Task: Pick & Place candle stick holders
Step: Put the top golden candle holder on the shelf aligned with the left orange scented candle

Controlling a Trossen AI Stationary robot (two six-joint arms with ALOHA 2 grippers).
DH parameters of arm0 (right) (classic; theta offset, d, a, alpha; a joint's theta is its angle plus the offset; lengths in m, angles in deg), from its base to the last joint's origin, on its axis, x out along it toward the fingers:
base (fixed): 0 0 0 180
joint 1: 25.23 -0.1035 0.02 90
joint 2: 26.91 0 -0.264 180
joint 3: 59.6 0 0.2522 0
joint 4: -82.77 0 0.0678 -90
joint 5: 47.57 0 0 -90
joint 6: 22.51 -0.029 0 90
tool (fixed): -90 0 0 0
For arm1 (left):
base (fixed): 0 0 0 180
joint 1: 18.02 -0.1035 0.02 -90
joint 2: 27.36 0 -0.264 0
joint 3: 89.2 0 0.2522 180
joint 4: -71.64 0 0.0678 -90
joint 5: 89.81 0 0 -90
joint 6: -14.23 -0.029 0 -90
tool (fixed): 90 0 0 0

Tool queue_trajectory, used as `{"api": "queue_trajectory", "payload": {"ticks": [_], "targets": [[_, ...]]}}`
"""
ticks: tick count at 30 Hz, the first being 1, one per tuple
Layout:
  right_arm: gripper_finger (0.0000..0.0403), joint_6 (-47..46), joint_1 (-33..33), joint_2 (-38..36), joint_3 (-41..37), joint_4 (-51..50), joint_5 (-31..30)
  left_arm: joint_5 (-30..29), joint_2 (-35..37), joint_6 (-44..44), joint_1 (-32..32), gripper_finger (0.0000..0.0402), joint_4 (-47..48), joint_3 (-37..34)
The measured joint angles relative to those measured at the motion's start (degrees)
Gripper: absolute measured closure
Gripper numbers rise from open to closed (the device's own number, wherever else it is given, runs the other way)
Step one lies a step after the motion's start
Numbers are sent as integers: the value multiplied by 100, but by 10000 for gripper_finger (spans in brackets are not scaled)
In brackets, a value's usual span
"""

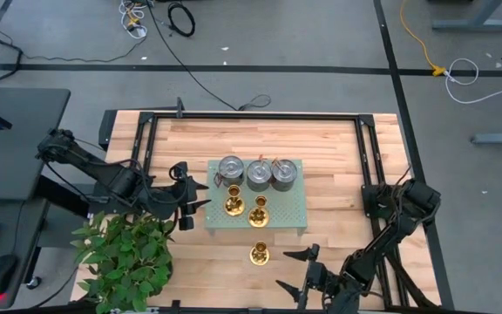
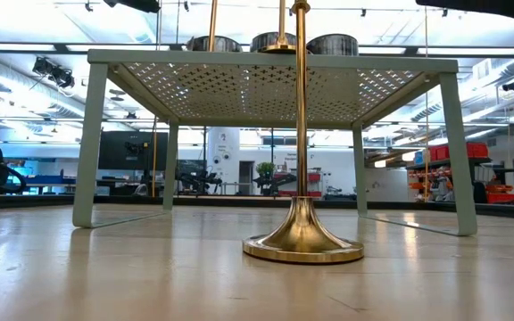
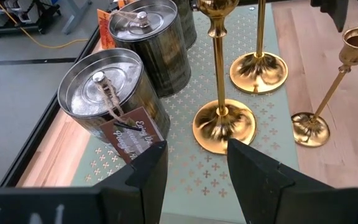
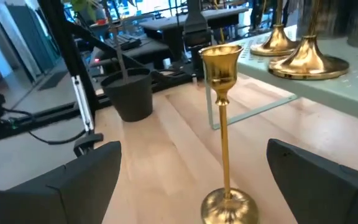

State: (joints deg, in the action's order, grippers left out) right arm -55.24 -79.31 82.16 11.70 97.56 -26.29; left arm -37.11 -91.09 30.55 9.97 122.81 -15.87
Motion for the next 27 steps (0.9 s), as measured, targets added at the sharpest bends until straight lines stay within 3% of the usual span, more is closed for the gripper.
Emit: {"api": "queue_trajectory", "payload": {"ticks": [5, 14, 27], "targets": [[3, 231, 0, 0, 0, 5, 94, 2, 0, 72, 0, 232, 29, 2], [3, 226, 134, 0, 0, 9, 878, 2, 0, 103, 0, 232, 87, 2], [3, -643, 743, -2, 2, -693, 1902, 2, 0, 100, 0, 232, 92, 2]]}}
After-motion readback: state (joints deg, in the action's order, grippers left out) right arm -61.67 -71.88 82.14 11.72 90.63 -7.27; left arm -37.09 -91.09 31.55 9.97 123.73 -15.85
